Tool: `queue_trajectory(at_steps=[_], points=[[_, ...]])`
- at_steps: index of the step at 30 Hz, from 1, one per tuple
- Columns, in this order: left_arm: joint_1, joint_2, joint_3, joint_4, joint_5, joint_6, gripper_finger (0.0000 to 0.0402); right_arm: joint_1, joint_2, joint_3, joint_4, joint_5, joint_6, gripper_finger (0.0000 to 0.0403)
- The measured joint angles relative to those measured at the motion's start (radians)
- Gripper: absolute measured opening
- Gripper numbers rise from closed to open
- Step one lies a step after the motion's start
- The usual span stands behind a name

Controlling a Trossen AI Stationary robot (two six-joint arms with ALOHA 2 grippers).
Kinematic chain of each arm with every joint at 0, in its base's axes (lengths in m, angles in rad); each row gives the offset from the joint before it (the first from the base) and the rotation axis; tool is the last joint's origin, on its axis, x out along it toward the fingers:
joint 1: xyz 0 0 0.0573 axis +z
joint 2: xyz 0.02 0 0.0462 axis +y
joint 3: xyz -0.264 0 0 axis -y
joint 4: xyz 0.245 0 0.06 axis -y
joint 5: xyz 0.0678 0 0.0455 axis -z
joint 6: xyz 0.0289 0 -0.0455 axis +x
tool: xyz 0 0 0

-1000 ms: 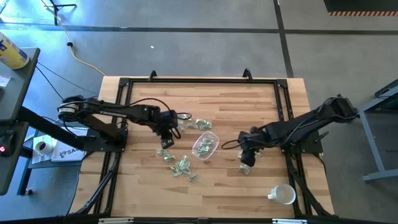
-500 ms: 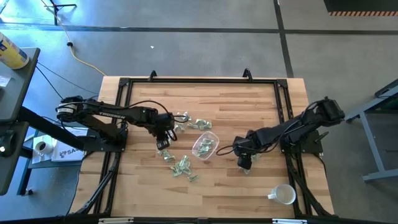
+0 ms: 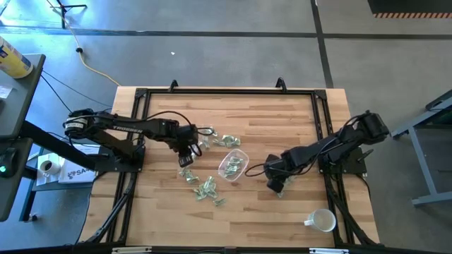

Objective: Pick and place Stevia / Truvia into bins
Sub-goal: Put the stevia packet into the transparent bin

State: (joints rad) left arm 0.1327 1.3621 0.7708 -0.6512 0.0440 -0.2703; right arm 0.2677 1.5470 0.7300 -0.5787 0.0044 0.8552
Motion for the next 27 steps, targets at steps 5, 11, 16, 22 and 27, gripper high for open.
queue_trajectory(at_steps=[5,11,16,22,27], points=[[0.054,0.000,0.000,0.080,0.095,-0.021,0.0156,-0.011,-0.095,-0.001,0.025,-0.023,0.113,0.0019],[0.136,0.000,0.000,0.188,0.254,-0.056,0.0156,-0.074,-0.189,0.002,0.235,-0.001,0.127,0.0009],[0.151,0.000,0.000,0.193,0.256,-0.072,0.0156,-0.157,-0.117,0.061,0.294,-0.052,0.019,0.0004],[0.150,-0.046,0.008,0.176,0.260,-0.090,0.0156,-0.263,0.030,0.251,0.309,-0.102,-0.177,0.0003],[0.220,-0.118,0.081,0.101,0.200,-0.170,0.0156,-0.330,0.176,0.373,0.248,-0.236,-0.279,0.0028]])
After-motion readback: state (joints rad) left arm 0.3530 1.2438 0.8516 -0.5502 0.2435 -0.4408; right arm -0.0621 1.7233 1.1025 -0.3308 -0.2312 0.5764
